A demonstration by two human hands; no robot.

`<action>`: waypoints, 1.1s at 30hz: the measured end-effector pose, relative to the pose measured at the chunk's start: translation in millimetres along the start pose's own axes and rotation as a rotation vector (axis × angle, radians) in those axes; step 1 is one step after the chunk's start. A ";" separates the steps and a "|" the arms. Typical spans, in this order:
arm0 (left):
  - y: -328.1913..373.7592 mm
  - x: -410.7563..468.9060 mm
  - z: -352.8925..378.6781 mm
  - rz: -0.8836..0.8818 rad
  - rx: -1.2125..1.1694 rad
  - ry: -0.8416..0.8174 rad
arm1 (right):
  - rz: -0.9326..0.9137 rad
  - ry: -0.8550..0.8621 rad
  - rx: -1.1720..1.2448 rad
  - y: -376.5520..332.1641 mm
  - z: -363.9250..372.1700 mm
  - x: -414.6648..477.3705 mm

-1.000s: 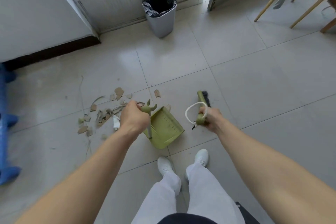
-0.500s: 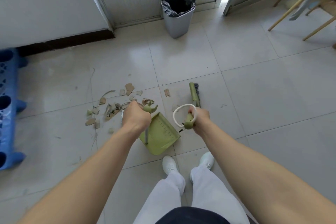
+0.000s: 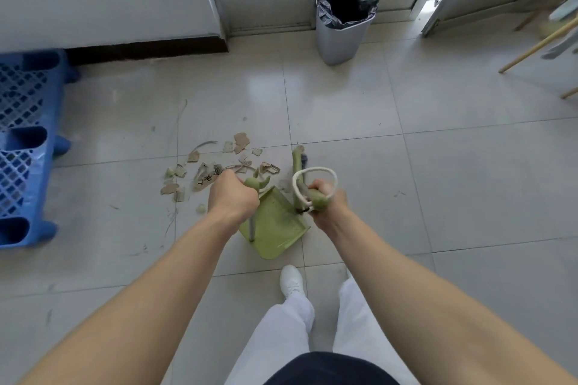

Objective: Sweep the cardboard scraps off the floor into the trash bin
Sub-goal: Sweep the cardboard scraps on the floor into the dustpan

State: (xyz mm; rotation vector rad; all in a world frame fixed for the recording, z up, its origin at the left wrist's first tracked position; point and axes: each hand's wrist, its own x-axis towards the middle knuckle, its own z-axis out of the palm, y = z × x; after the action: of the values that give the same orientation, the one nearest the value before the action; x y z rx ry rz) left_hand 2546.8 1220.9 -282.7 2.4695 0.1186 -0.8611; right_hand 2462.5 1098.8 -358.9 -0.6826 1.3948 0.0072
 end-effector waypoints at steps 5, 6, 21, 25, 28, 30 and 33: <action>20.4 -7.6 7.1 -0.010 -0.004 0.033 | -0.042 -0.004 -0.013 -36.9 -8.7 1.8; 24.9 -8.8 8.9 -0.015 -0.012 0.042 | -0.062 -0.006 -0.057 -47.3 -13.4 3.3; 68.9 -25.7 58.9 -0.165 -0.107 0.149 | 0.022 -0.249 -0.466 -100.4 -30.7 52.9; 81.6 -27.7 64.7 -0.210 -0.167 0.189 | 0.007 -0.240 -0.378 -114.0 -37.8 61.7; 87.3 -31.2 67.0 -0.231 -0.185 0.201 | -0.007 -0.241 -0.377 -122.6 -45.6 62.2; 87.3 -35.0 67.4 -0.235 -0.188 0.203 | -0.027 -0.230 -0.415 -129.9 -48.1 60.7; 81.1 -40.8 64.7 -0.252 -0.209 0.199 | -0.034 -0.212 -0.467 -141.7 -49.5 57.3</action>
State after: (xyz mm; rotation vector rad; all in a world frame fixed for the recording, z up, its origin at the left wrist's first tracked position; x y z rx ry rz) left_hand 2498.2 1122.1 -265.2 2.3659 0.5709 -0.6613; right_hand 2485.7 940.1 -349.7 -1.0597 1.1834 0.3777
